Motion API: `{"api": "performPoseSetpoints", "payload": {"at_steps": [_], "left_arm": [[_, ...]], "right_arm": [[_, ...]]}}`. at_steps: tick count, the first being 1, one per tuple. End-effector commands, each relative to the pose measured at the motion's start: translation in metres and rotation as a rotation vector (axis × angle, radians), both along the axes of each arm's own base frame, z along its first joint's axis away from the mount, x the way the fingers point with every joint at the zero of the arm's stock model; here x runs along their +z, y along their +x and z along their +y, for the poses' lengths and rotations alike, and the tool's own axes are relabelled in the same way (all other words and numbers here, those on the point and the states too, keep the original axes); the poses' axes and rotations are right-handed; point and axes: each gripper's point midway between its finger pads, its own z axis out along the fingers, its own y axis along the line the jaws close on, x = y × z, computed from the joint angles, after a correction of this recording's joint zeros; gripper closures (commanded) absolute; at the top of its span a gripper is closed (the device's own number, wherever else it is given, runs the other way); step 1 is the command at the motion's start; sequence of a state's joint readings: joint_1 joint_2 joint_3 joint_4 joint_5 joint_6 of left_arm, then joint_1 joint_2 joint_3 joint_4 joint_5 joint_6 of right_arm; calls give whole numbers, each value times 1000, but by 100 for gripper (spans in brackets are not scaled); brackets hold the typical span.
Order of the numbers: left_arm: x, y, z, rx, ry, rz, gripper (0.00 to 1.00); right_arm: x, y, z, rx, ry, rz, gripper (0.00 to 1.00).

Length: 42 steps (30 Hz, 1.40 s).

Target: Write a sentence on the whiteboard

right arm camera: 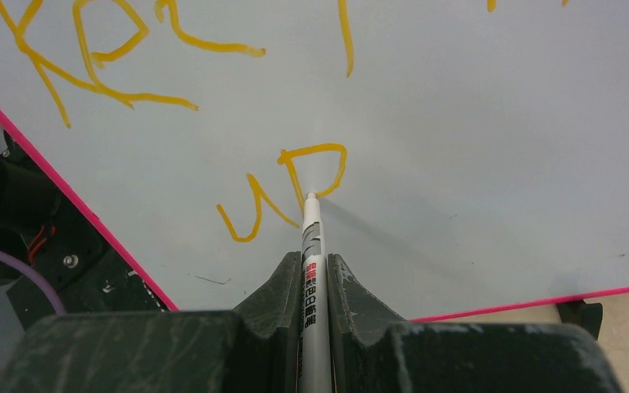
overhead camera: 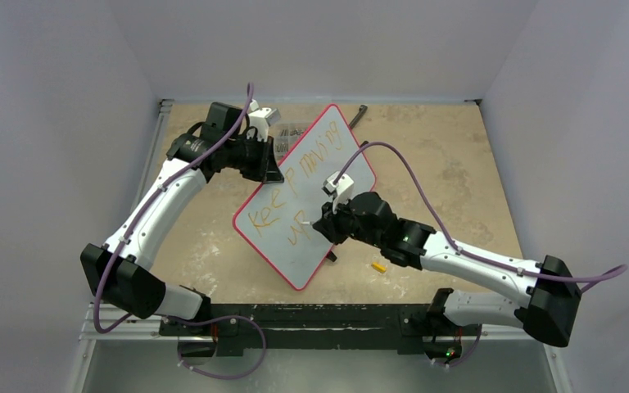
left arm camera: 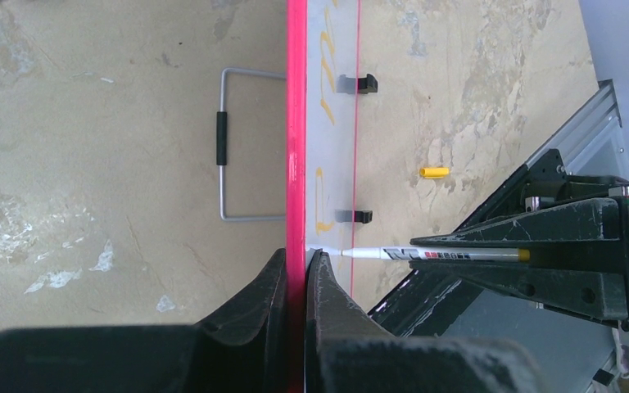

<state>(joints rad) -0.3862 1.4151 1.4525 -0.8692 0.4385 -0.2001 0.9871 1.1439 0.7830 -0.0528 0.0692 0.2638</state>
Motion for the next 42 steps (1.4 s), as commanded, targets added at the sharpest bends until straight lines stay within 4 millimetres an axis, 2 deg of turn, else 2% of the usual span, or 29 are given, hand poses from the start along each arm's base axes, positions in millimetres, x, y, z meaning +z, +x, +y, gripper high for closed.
{"api": "performPoseSetpoints", "payload": {"at_steps": [1,6,11,17,27,32,42], "left_arm": [[1,19,20,47,111,-122,100],[1,19,20,48,111,-122,100],[0,19,20,47,114,-121,100],[0,20,21,50,117,-121,100],[-1,19,21,48,117,-118,100],[-1,19,20,45,109,-116,100],[-2,19,18,40,104,-107,100]], "right_arm": [[17,-4,4,37,53,-34,100],[52,-10,2,43,189,-88,100],[72,3,-12,-55,216,-151,100],[69,27,-25,-165,169,-159,100],[53,45,-52,-217,171,-111,100],[46,44,-60,-223,175,-96,100],[30,34,-49,-154,183,-46,100]]}}
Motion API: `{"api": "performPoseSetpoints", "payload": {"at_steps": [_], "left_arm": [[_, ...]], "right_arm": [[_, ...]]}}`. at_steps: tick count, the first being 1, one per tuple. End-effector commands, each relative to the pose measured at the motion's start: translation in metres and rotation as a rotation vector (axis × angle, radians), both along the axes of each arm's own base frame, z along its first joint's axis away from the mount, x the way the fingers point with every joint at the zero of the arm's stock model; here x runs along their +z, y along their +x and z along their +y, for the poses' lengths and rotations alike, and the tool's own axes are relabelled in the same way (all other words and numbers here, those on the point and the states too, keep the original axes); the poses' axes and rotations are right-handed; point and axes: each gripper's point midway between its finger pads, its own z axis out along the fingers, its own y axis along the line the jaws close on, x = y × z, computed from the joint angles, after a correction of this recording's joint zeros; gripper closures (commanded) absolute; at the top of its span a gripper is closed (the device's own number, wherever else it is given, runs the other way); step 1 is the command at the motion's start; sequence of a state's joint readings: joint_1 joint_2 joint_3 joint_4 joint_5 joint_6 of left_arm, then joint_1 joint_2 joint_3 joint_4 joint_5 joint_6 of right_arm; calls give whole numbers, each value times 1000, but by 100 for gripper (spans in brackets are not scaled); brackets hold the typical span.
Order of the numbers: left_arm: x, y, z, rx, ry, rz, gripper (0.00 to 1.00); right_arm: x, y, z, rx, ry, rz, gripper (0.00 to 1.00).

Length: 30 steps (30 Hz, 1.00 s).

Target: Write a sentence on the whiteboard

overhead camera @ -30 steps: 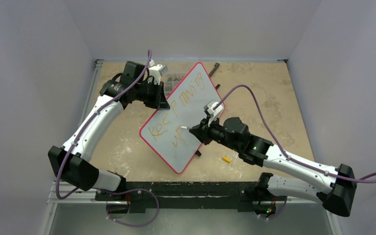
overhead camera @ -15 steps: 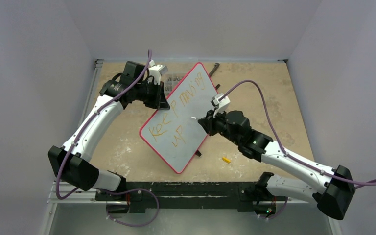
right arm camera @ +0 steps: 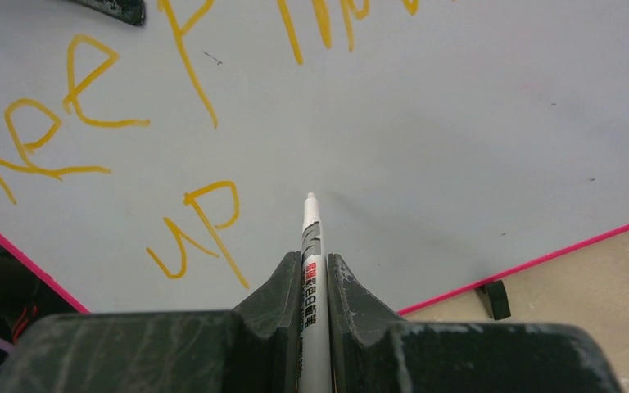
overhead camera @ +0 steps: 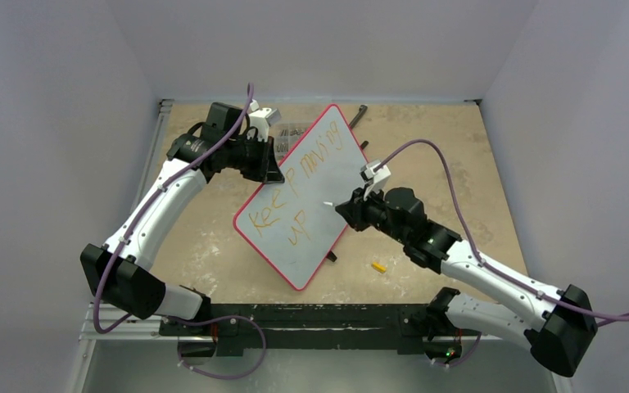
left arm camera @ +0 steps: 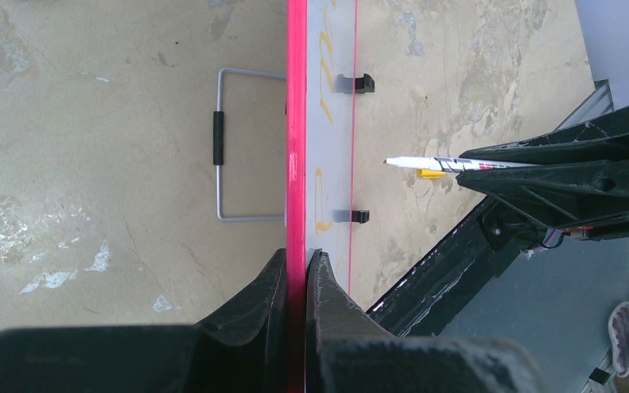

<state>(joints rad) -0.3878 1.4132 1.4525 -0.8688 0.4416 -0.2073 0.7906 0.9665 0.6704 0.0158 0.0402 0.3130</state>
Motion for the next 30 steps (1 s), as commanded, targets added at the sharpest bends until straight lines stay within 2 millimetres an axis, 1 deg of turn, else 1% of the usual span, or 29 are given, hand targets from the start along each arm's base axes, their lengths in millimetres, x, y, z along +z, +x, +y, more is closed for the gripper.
{"api": "performPoseSetpoints", "payload": {"at_steps": [1,6,15,23,30], "left_arm": [[-4,20,19,39,111,-109,100],[-5,21,19,39,114,-107,100],[-3,21,19,39,114,-111,100],[-3,21,19,41,114,-112,100],[-3,20,19,39,113,-110,100]], "right_arm": [[6,-1,7,32,38,-12,100],[12,-6,19,99,55,-26,100],[21,3,32,130,56,-56,100],[14,12,38,120,49,-51,100],[-4,12,36,110,19,-22,100]]}}
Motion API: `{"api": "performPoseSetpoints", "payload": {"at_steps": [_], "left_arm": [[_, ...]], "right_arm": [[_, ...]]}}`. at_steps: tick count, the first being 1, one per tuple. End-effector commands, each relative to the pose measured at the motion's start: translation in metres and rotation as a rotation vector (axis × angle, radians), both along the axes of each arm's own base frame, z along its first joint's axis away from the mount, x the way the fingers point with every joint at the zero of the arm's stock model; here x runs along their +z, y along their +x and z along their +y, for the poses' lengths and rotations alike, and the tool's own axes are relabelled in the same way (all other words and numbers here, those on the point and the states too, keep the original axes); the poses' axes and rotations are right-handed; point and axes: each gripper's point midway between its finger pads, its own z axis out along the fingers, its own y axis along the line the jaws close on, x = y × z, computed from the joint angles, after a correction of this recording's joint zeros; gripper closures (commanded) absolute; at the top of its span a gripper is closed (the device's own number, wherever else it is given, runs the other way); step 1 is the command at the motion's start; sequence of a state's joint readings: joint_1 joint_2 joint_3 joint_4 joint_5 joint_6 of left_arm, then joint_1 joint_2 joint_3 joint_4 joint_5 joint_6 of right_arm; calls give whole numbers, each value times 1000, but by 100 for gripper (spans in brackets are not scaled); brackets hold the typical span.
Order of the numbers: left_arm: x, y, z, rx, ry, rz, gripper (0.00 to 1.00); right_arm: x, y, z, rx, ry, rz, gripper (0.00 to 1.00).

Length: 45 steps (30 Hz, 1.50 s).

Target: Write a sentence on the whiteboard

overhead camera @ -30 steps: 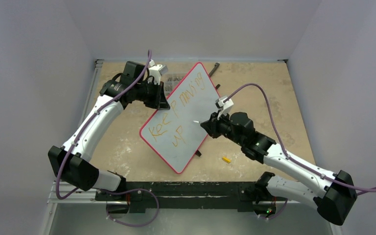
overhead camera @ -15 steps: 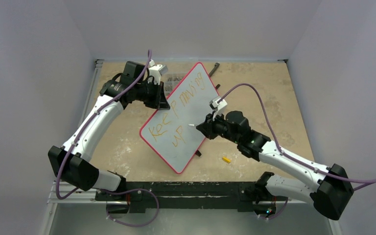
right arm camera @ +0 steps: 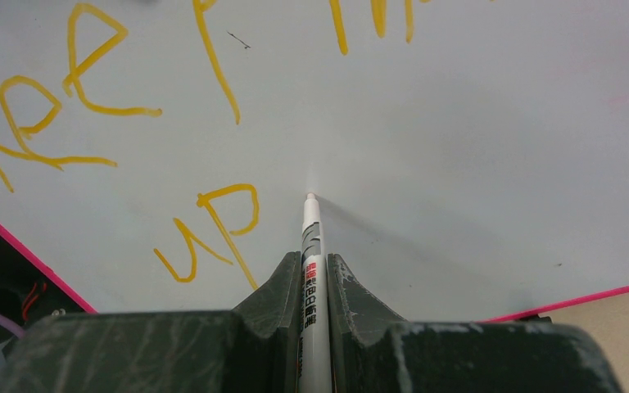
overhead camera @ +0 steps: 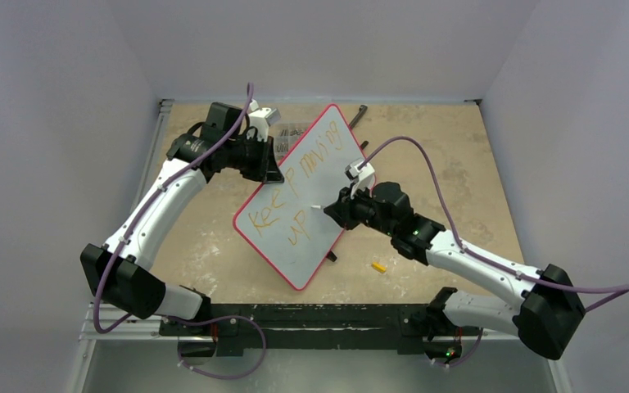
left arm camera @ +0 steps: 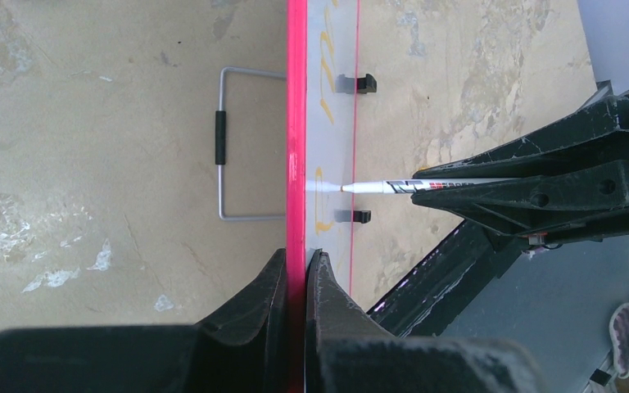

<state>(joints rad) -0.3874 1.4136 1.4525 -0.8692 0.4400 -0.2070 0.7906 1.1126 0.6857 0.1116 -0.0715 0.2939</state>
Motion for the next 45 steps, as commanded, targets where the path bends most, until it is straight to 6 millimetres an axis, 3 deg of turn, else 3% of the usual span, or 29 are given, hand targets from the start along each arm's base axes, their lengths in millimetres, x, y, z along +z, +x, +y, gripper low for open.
{"api": "performPoseSetpoints", "payload": {"at_steps": [1,11,16,32,39,45], "left_arm": [[-3,20,19,37,111,-111,100],[-2,19,18,35,106,-111,100],[-1,19,18,35,105,-112,100],[0,18,18,35,104,-115,100],[1,18,19,34,104,-118,100],[1,17,18,33,102,-118,100]], "right_arm": [[13,8,4,-4,28,-51,100],[-30,0,-9,-38,-34,33,100],[-36,-1,-13,-58,-44,53,100],[-32,-1,-22,-95,-55,61,100],[-15,13,-13,-103,-58,24,100],[10,27,-6,-113,-56,-25,100]]}}
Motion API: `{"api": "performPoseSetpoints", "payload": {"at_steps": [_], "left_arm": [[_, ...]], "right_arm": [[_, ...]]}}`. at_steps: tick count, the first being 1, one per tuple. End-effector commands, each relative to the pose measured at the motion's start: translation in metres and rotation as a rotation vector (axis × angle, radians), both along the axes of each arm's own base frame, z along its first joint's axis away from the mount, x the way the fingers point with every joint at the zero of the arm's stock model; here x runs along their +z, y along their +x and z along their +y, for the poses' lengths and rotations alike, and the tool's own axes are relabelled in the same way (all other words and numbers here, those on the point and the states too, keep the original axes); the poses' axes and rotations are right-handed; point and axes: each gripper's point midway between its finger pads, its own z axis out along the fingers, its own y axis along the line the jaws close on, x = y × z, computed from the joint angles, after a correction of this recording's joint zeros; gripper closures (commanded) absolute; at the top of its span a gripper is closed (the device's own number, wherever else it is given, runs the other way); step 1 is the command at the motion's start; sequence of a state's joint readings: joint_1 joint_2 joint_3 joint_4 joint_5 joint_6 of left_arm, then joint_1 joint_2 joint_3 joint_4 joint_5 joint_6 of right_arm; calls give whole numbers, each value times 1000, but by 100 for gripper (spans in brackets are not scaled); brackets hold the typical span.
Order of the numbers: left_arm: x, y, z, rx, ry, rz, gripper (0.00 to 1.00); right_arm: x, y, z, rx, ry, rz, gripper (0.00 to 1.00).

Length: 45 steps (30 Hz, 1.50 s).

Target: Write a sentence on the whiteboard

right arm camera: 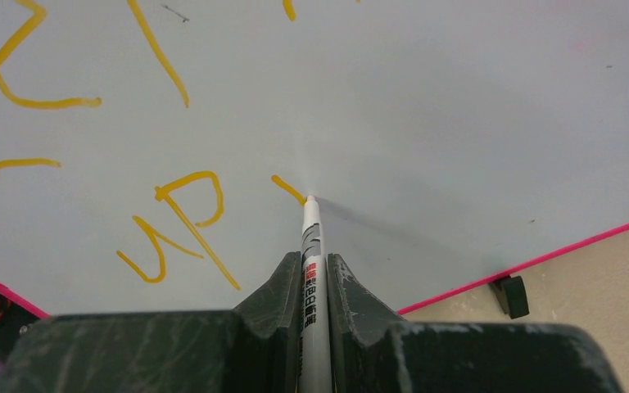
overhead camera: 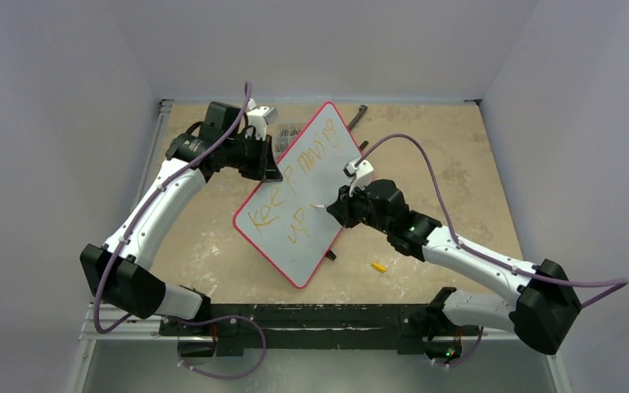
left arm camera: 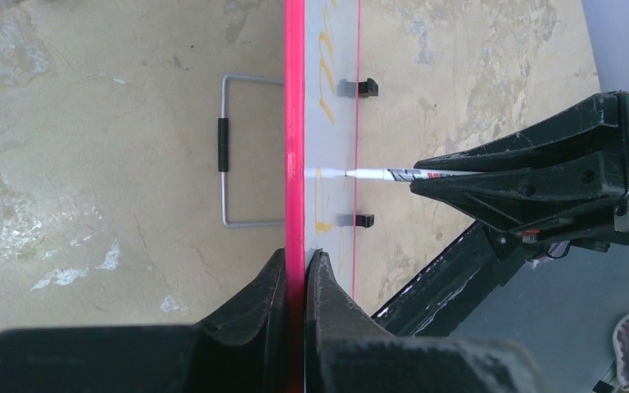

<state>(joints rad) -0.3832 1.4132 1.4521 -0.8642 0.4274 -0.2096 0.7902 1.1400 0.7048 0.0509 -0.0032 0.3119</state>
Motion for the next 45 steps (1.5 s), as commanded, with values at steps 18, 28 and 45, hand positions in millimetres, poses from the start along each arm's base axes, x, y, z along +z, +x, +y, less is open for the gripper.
{"api": "performPoseSetpoints", "payload": {"at_steps": [18,28,45], "left_arm": [[0,15,16,20,98,-109,100],[-1,16,16,22,103,-108,100],[-1,14,15,17,95,-103,100]], "right_arm": [[13,19,0,-54,-22,-52,100],[-4,14,-12,-78,-35,-28,100],[60,53,12,-69,-32,-145,100]]}}
